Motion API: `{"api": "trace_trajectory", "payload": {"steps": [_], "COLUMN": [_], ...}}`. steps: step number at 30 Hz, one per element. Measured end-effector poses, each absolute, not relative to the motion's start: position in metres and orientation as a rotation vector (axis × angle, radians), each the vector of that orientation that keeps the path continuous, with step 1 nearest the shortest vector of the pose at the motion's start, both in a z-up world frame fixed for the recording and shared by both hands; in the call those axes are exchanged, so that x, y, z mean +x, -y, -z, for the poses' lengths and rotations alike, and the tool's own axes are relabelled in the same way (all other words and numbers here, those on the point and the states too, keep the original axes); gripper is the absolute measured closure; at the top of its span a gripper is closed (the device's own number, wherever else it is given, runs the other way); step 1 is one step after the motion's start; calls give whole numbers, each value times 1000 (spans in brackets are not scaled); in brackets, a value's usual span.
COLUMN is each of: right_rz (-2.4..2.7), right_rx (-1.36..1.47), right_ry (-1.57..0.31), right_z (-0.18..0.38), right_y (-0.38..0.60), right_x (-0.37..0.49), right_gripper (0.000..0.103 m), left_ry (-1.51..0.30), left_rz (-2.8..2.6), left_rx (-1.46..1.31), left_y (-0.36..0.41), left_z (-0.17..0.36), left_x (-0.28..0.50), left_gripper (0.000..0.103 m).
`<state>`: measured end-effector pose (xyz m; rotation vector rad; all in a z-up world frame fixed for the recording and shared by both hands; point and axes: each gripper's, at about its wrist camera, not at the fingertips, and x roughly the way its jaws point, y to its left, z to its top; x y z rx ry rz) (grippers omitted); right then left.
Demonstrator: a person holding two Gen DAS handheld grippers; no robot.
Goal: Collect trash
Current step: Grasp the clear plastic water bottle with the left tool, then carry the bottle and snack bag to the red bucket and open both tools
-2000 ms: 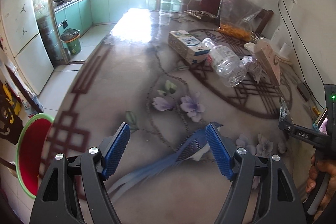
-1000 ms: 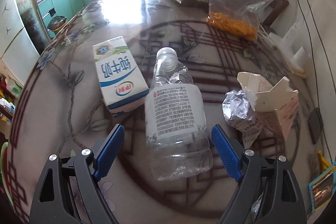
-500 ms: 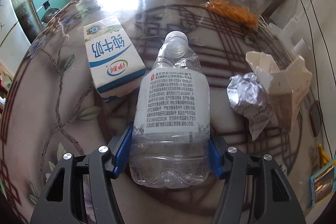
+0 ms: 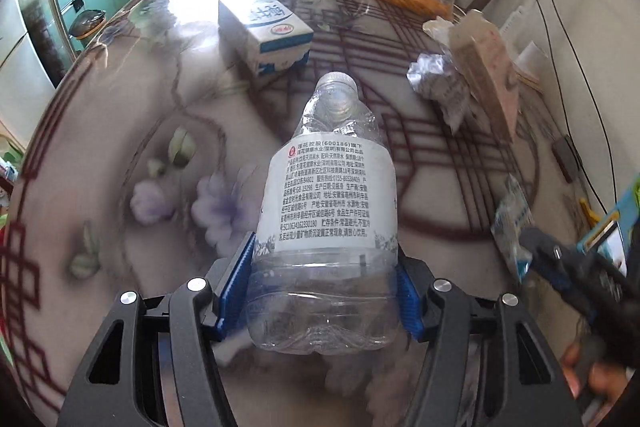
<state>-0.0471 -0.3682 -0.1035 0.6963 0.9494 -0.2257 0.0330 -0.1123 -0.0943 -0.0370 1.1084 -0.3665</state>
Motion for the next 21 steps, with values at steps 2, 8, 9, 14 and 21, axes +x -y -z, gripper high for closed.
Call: {"api": "trace_trajectory", "payload": {"steps": [2, 8, 9, 14, 21], "right_rz": [230, 198, 206, 197, 158], "right_rx": [677, 570, 503, 341, 346], "right_ry": [-941, -962, -978, -1010, -1004], "right_z": [102, 102, 102, 102, 100], "right_y": [366, 345, 336, 315, 314], "right_x": [-43, -18, -14, -5, -8], "right_gripper": [34, 31, 31, 62, 90], "left_ry": [-1104, -1116, -1109, -1038, -1016], "left_rz": [366, 346, 344, 333, 314], "left_rx": [-45, 23, 41, 94, 119], "left_y": [104, 98, 98, 95, 104], "left_z": [93, 97, 96, 81, 78], "left_x": [18, 2, 0, -5, 15], "left_gripper": [44, 32, 31, 24, 24]}}
